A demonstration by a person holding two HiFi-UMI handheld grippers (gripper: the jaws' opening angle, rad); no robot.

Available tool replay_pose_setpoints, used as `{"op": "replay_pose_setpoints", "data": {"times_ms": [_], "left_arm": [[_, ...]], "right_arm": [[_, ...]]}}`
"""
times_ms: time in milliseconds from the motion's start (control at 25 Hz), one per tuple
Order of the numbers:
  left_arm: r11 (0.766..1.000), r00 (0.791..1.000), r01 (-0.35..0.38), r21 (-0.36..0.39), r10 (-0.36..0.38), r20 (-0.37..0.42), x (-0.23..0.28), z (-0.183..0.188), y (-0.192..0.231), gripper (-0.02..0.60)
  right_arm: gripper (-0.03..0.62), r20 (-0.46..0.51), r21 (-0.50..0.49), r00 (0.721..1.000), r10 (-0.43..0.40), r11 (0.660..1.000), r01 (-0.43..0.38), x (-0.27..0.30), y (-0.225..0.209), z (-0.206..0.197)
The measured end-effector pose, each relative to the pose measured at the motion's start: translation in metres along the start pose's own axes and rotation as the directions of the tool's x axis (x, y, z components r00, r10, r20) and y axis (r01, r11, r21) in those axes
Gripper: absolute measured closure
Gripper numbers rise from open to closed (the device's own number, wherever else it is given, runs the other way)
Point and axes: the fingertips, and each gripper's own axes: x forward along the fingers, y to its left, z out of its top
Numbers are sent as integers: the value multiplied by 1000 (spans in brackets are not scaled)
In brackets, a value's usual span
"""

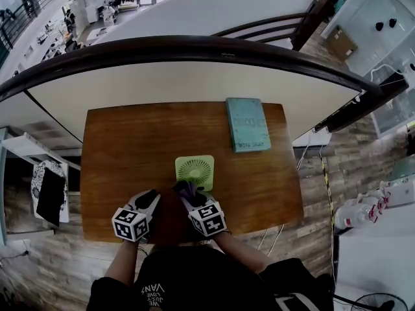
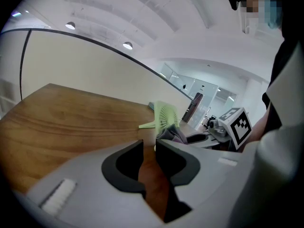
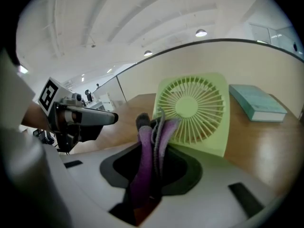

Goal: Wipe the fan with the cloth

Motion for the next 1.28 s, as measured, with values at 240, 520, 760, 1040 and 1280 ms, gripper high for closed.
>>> {"op": "replay_pose_setpoints", "data": {"times_ms": [240,520,760,1040,1280], "left_arm": [[1000,1000,20,5,-20,-8,7,-1,-8,495],[999,999,34,-5,-35,-2,15,-3,-19,501],[999,999,36,-6,-36,19,19,2,-27,512],[999,998,44,-12,-43,48,16,5,-39,541],[998,994,53,-14,-51,99,10,15,-57,552]], "right_arm": [[482,7,51,998,-62,997,62,-17,-25,-9],[484,11,107,988,-155,982,153,-42,-58,-21],[484,-4,145,971,-239,961,237,-64,-88,-33],[484,-2,184,960,-282,943,277,-75,-99,-37],[484,27,176,967,-255,953,247,-90,-92,-33]]}}
